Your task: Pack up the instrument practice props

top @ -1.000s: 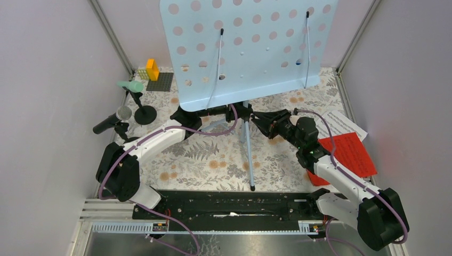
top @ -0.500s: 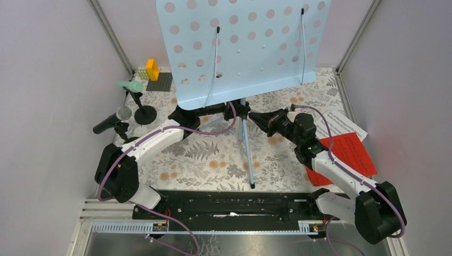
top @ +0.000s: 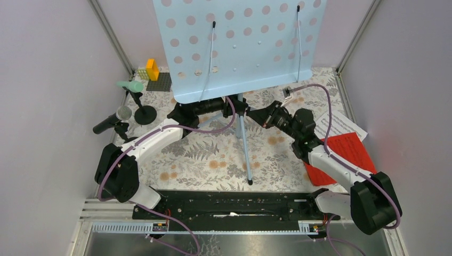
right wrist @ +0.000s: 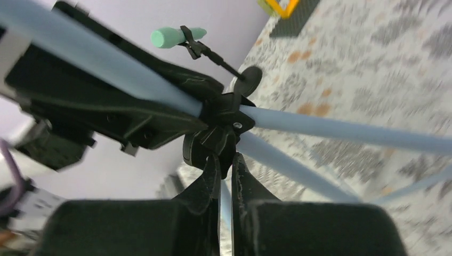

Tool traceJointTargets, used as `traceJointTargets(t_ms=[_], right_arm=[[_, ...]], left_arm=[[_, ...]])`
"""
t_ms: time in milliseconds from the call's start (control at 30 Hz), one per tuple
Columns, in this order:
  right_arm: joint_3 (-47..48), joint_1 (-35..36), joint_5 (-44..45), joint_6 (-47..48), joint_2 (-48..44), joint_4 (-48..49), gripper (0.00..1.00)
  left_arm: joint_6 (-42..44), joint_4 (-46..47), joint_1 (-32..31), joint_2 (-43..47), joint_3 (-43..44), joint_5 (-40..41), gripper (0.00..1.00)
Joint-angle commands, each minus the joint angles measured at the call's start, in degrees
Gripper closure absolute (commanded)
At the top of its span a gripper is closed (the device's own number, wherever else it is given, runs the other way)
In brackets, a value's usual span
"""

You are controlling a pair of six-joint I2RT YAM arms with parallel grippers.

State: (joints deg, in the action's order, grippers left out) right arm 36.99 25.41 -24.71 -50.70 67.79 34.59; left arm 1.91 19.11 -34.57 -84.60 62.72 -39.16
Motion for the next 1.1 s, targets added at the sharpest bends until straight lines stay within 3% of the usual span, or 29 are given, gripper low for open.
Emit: traceJointTargets(t_ms=[0,367,567,667,700,767,967,1067], right_arm=[[-7.56,2.02,-5.22,24.42,3.01,19.43,0.95],[-5.56,2.17,-10.37,53.94,7.04,19.16,0.90],[-7.59,2.31,-17.34,79.60,6.46,16.83,1.00],[-7.34,2.35,-15.93,84.41,5.80,15.89,1.00],[-7.12,2.36,-14.76,83.78,5.25,15.91,0.97],[-7.42,2.36,-11.80,79.91,3.29,16.90,0.69],[-10.08,2.28,-1.10,58.35,-6.38,15.48,0.17],[-13.26,2.29,1.03,49.12,-11.34,14.85,0.12]], left_arm=[[0.78,-7.16,-3.98,-3.19,0.10,-5.07,1.00],[1.03,-7.58,-4.19,-3.73,0.25,-4.90,1.00],[1.08,-7.79,-4.47,-3.78,0.37,-4.88,1.00],[1.28,-8.07,-4.65,-3.82,0.36,-4.82,1.00],[1.38,-8.19,-4.71,-3.78,0.45,-4.72,1.00],[1.43,-8.36,-4.76,-3.66,0.34,-4.41,1.00],[1.35,-8.39,-4.72,-3.57,0.40,-4.04,1.00],[1.22,-8.39,-4.75,-3.67,0.41,-4.03,1.00]])
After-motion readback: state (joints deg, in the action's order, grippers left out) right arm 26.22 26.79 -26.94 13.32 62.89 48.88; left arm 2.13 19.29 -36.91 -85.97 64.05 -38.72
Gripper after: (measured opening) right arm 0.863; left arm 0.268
